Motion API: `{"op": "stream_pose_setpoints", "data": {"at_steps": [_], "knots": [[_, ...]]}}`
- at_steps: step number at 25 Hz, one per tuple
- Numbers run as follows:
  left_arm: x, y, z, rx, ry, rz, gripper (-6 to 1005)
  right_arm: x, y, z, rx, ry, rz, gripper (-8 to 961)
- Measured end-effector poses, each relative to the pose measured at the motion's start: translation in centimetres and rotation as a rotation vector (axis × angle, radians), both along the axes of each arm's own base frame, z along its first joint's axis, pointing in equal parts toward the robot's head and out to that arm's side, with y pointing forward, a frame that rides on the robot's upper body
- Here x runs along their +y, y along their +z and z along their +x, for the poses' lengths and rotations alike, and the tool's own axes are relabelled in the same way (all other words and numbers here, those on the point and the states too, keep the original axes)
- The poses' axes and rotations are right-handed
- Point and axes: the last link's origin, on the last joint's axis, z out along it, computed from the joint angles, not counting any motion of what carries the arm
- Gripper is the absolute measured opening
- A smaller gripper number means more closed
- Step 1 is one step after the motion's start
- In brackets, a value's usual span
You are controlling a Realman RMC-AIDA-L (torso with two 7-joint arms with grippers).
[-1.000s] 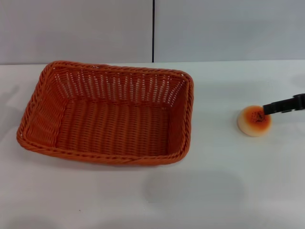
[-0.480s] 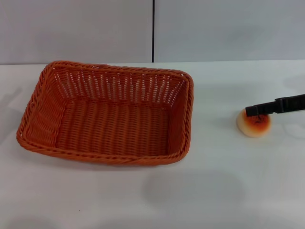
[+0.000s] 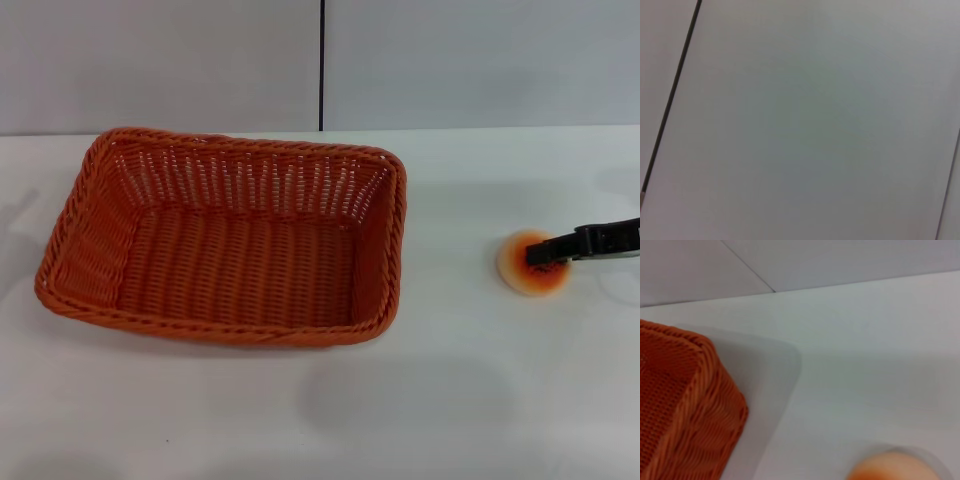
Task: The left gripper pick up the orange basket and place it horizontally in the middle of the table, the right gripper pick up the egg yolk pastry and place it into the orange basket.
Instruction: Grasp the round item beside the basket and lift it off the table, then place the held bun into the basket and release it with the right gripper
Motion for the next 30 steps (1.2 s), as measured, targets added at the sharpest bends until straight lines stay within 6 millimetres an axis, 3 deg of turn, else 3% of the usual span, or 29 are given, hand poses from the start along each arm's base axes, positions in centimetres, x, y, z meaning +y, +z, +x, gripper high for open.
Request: {"op": "stream_pose_setpoints", "data": {"at_steps": [8,13,15,23,27,30], "knots": [[-0.1,0.0,-0.1,-0.003,0.003,0.0,670,-0.2,0.5,0.5,-0.008,-0.002,0.033,209],[-0.2,0.0,-0.2,-0.006,0.012,0.002,670,-0.3,2.5,0.1,-0.023,0.019,0.103,32],[-0.2,0.0,-0.2,-0.008,0.013,0.003,670,-0.5,3.7,-0.5,-0.012,0.033,0.132,26],[0.1,-0.2,0.1,-0.019,0.003,-0.001,670,-0.4,7.4,-4.5,0.073,0.17,0.211,21],[0.2,-0.3,0.1,-0.02,-0.001,-0.002,670,0.3,7.4,-8.3,0.155,0.288,0.168,24],[0.2,-0.3,0.2,-0.023,-0.003,-0.002,670,1.1,6.1,-11.4,0.18,0.381,0.092,26]]}}
